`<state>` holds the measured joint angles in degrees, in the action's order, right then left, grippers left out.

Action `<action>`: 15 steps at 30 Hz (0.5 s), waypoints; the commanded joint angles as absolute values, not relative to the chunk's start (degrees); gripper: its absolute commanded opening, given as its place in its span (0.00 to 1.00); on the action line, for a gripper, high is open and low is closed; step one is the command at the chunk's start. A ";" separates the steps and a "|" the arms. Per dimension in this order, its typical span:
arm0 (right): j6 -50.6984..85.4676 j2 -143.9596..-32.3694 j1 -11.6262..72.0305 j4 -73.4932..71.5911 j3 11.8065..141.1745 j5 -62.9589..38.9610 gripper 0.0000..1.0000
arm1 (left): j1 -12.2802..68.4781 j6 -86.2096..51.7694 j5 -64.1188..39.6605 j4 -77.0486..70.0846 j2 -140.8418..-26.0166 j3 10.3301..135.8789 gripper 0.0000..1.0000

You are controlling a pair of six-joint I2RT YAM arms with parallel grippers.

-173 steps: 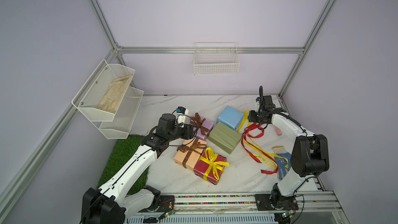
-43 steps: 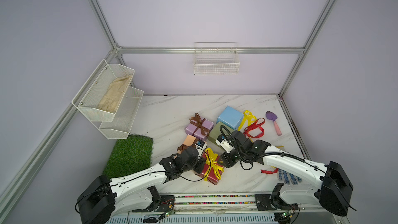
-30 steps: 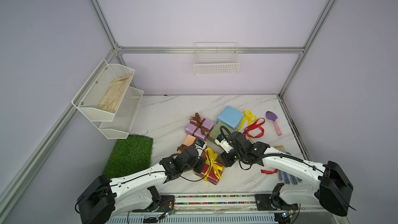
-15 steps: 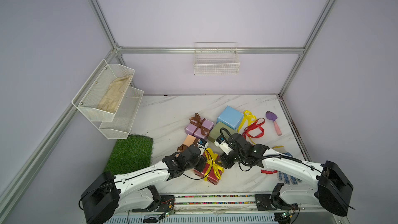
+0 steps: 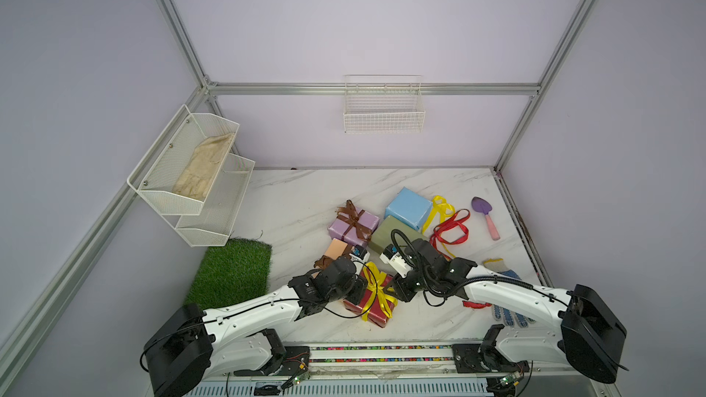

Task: Untie the ribbon bows on the gift boxes
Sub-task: Untie the ribbon from the gift box.

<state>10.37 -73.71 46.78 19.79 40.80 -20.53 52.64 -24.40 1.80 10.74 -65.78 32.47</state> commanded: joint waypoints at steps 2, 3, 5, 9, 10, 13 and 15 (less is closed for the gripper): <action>11.21 -73.40 47.52 18.20 39.99 -21.27 0.27 | 52.78 -23.36 2.29 13.04 -65.90 33.75 0.02; 11.32 -73.38 47.62 18.16 39.99 -21.43 0.24 | 52.75 -23.29 2.29 13.08 -65.91 33.74 0.02; 11.34 -73.18 47.68 18.12 40.01 -21.62 0.17 | 52.81 -23.25 2.46 13.10 -66.01 33.58 0.02; 11.34 -72.52 47.72 18.30 40.30 -21.87 0.00 | 52.75 -23.23 2.64 12.99 -66.00 33.60 0.02; 11.42 -72.48 47.66 18.44 40.47 -21.82 0.00 | 52.73 -23.34 2.72 13.01 -66.00 33.66 0.02; 11.78 -72.12 47.72 19.72 41.54 -20.08 0.00 | 52.74 -23.55 2.72 12.81 -65.78 33.67 0.02; 12.20 -71.60 47.70 21.05 42.63 -17.95 0.00 | 52.76 -23.55 2.57 12.79 -65.61 33.66 0.02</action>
